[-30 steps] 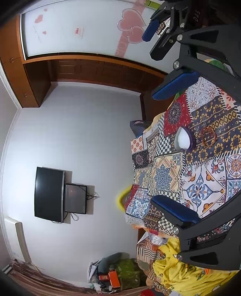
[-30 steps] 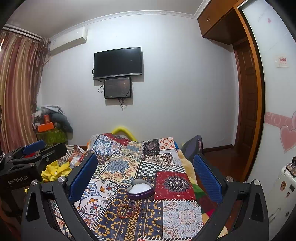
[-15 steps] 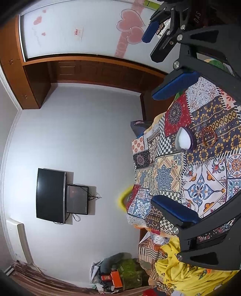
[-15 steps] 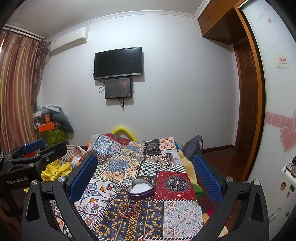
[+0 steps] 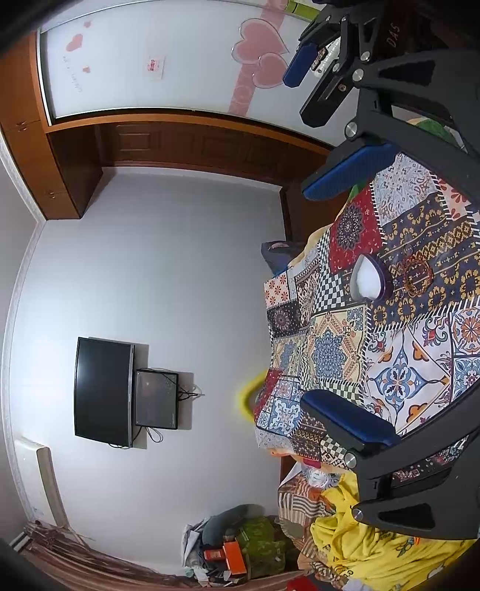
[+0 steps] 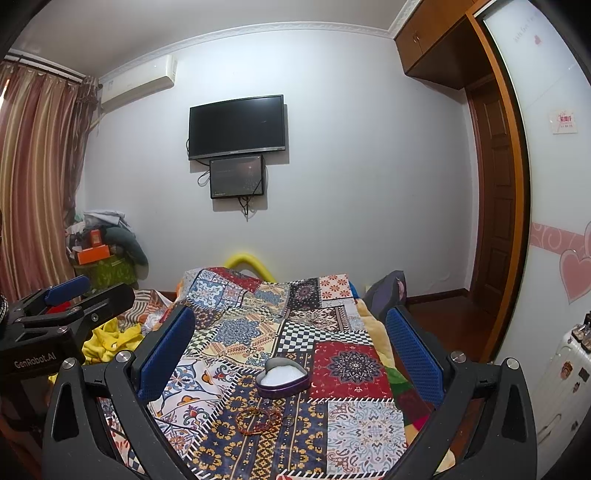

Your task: Organize jewelry

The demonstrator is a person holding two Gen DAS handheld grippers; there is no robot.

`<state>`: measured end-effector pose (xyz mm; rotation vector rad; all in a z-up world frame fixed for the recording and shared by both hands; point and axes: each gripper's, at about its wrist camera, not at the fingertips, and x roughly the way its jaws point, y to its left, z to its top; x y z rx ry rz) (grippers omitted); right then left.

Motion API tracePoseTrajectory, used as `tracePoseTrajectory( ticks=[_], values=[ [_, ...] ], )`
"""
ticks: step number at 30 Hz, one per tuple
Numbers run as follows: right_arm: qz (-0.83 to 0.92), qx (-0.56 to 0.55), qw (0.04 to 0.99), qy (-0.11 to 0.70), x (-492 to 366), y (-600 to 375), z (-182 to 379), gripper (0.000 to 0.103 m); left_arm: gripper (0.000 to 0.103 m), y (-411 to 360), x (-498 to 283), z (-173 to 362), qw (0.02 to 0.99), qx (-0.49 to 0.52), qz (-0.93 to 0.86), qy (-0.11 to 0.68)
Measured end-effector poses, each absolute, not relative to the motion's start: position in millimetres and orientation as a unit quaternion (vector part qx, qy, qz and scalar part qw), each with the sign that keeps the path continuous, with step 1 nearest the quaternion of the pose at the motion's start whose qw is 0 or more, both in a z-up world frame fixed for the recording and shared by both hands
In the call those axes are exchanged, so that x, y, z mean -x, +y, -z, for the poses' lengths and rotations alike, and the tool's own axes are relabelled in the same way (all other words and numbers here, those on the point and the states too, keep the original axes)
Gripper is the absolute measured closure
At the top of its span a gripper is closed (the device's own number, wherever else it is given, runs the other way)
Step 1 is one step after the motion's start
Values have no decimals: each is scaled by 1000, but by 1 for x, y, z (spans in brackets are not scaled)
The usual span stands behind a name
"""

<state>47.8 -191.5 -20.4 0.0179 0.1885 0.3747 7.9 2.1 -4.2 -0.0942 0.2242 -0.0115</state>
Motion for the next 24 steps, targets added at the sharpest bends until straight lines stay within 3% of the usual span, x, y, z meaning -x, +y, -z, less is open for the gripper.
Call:
tracePoseTrajectory(
  ticks=[24],
  values=[
    [-188,-7,976,107,-55,-190,24,0,0,-3,-23,13,991,36,1,132]
  ],
)
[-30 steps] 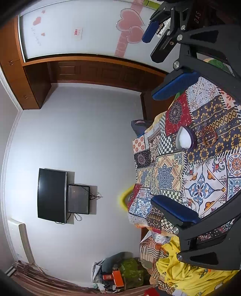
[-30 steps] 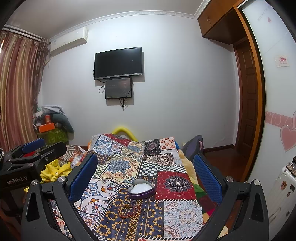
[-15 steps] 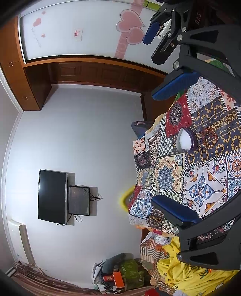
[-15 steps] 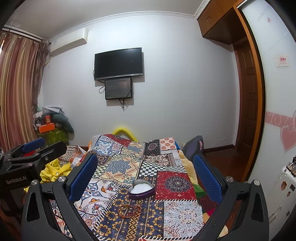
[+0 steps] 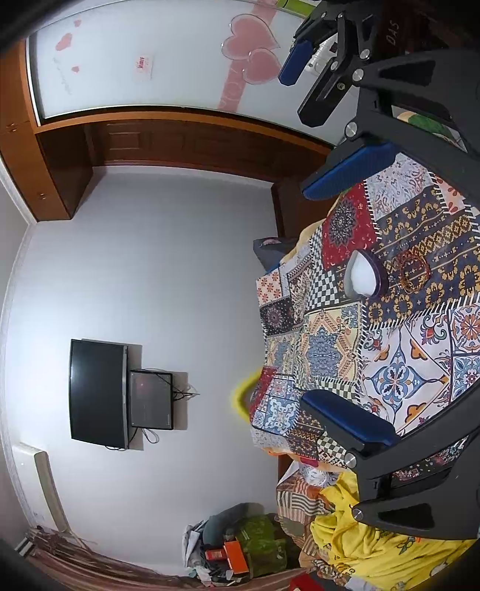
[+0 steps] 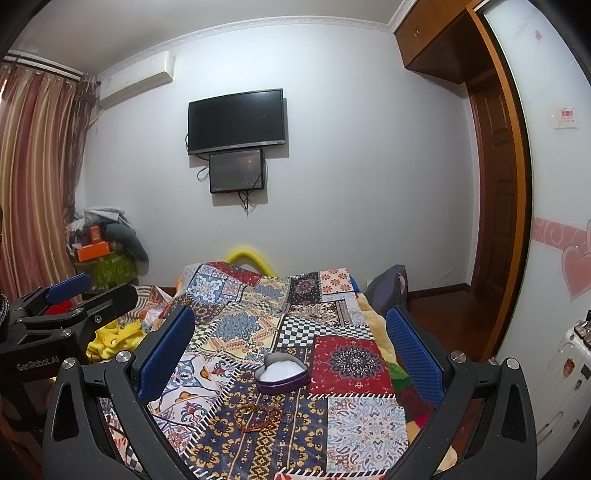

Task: Organize jewelry
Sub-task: 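Lower both tools toward the jewelry beside the purple heart tin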

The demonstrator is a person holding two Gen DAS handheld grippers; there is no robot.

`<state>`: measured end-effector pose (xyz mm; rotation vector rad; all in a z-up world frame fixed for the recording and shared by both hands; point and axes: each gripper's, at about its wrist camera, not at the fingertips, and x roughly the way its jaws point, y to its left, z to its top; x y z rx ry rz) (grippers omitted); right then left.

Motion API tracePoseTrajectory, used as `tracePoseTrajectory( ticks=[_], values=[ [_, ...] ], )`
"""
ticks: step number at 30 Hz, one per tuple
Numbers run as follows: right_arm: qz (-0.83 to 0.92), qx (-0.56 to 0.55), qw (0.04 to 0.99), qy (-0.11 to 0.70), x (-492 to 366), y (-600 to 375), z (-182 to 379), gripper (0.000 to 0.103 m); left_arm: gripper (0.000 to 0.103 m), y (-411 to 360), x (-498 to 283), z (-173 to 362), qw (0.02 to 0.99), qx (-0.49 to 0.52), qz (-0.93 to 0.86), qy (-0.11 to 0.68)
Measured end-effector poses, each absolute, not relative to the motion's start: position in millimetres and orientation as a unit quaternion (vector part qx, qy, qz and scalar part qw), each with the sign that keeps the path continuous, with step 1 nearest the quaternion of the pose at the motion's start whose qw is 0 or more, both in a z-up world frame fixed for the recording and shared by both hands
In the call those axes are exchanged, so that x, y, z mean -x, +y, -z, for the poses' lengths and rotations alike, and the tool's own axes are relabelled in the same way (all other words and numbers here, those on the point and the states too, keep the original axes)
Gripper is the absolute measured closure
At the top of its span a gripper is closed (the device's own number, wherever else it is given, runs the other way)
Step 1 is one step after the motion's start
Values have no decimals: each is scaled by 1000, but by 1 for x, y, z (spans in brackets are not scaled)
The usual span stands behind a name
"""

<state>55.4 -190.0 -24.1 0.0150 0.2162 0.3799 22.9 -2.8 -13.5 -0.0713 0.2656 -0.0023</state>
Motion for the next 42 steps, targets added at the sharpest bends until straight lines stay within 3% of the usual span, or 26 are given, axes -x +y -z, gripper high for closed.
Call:
tracePoseTrajectory(
  ticks=[8,12,21,26,35,42],
  values=[
    [-177,3,972,155,-82,-189,52,0,0,4,-60,46,980,39,-17,193],
    [-156,15,967,202,-105,-193,81,0,16,9,-82,71,970,38,-24,238],
    [-148,31,942,299,-144,-196,137,4,31,14,-128,143,938,43,-9,344],
    [-168,30,925,339,-159,-191,164,14,36,10,-141,173,925,36,-2,379],
    [-235,26,890,390,-182,-174,197,47,65,7,-167,209,893,69,54,442],
    [-261,60,883,386,-186,-158,205,60,79,2,-176,222,880,81,78,461]
  ],
)
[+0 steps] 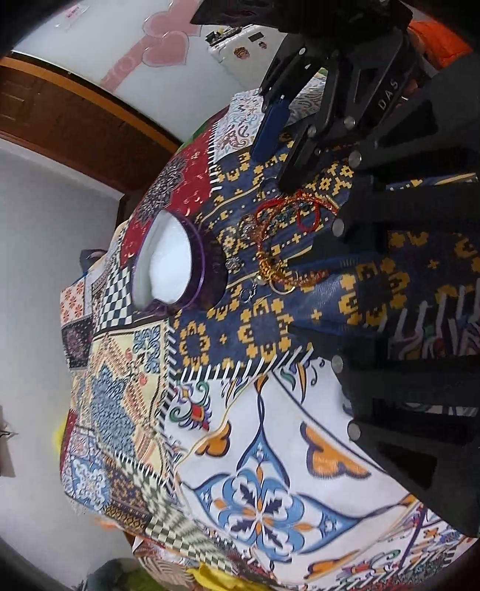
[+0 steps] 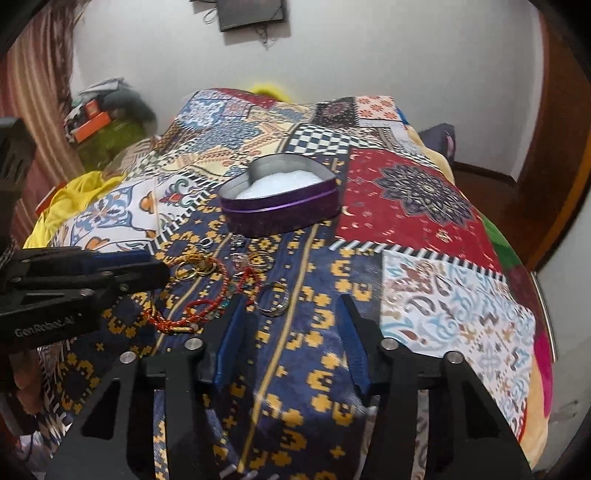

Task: Organize jewelry
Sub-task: 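Lower both tools toward the jewelry beside the purple heart tin, then grasp the red beaded bracelet with the left gripper while the right gripper grasps a ring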

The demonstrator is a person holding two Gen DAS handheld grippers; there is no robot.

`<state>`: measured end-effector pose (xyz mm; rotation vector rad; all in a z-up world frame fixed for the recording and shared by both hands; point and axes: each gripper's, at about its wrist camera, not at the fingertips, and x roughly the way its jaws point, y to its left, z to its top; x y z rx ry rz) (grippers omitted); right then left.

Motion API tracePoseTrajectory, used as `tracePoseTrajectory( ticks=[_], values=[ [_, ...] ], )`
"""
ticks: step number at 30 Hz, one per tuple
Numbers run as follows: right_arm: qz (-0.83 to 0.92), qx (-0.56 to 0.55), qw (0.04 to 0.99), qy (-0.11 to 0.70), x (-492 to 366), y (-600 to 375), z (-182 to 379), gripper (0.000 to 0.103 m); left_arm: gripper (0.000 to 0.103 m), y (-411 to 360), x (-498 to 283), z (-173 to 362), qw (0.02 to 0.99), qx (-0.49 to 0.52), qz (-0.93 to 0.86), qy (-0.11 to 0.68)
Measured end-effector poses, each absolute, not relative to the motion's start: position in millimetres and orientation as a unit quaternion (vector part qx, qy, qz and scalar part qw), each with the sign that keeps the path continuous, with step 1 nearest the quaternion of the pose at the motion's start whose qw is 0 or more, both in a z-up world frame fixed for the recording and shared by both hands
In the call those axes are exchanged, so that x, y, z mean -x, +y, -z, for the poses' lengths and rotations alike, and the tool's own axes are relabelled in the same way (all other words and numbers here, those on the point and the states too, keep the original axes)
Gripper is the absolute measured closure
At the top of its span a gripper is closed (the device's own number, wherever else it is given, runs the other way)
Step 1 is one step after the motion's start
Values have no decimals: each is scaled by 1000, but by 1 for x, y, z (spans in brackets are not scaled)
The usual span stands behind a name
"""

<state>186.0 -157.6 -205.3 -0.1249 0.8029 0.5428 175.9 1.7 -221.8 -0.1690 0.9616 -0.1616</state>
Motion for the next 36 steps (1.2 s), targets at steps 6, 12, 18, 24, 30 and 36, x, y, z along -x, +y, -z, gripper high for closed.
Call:
tracePoseTrajectory(
  ticks=[6,12,18,24,30,36],
  values=[
    [-270,77,880,382,-191,-147,212,71,98,-4,-177,226,881,66,77,463],
    [-276,73,877,387,-195,-146,211,83,101,0,-175,223,885,67,69,455],
    [-272,58,880,386,-193,-153,201,83,101,2,-170,201,901,59,62,425],
    [-264,46,891,367,-189,-158,183,83,101,6,-167,172,916,60,59,391],
    [-259,46,903,340,-188,-158,163,83,101,9,-167,151,927,58,59,365],
    [-256,44,912,318,-193,-158,148,83,101,10,-177,136,936,43,55,344]
  ],
)
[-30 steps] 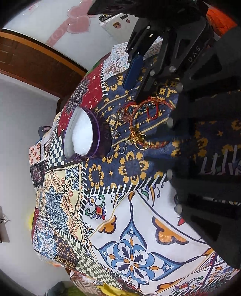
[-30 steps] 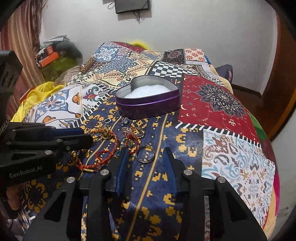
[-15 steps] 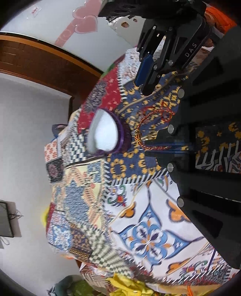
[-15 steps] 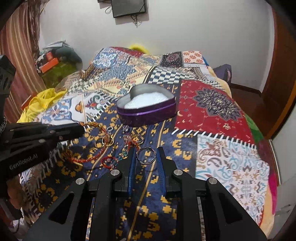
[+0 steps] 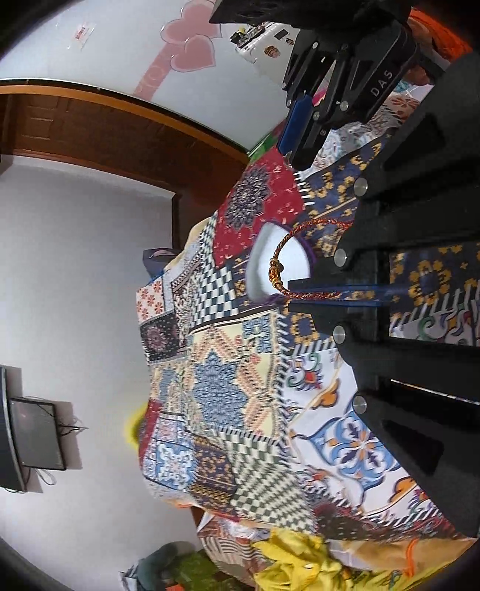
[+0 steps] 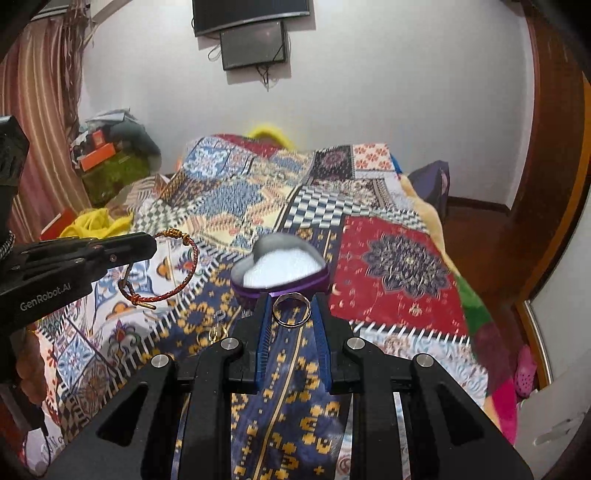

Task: Organize jewelry
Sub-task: 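Grasp the red beaded bracelet with the left gripper while the right gripper grasps a ring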

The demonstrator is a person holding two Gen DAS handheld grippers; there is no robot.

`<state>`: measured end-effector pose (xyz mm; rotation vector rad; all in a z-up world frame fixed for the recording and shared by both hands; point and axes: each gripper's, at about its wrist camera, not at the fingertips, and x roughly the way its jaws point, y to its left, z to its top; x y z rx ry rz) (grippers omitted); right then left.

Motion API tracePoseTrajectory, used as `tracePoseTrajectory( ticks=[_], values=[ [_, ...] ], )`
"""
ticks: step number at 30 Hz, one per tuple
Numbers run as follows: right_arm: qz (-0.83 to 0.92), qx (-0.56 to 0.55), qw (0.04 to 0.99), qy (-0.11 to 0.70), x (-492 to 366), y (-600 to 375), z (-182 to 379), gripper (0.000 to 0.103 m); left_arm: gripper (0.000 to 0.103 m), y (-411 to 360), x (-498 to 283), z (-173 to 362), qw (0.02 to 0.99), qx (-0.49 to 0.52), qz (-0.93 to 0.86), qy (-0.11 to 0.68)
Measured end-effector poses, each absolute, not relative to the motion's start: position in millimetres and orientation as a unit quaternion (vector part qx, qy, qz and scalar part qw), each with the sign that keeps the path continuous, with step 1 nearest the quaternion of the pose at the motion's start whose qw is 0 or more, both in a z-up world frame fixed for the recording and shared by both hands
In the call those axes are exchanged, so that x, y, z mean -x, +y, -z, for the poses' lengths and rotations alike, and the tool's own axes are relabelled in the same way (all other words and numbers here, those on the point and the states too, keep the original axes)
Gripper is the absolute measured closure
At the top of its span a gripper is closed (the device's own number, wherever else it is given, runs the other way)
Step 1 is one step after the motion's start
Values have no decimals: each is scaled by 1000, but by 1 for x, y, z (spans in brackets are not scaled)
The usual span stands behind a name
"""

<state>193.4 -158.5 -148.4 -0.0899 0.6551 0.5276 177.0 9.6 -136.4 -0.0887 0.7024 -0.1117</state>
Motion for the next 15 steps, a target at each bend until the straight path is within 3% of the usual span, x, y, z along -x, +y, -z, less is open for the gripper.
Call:
tracePoseTrajectory(
  ticks=[15],
  values=[
    [-262,33,919,292,-227,-146,141,83,101,10,-234,152,931,37,63,358]
  ],
)
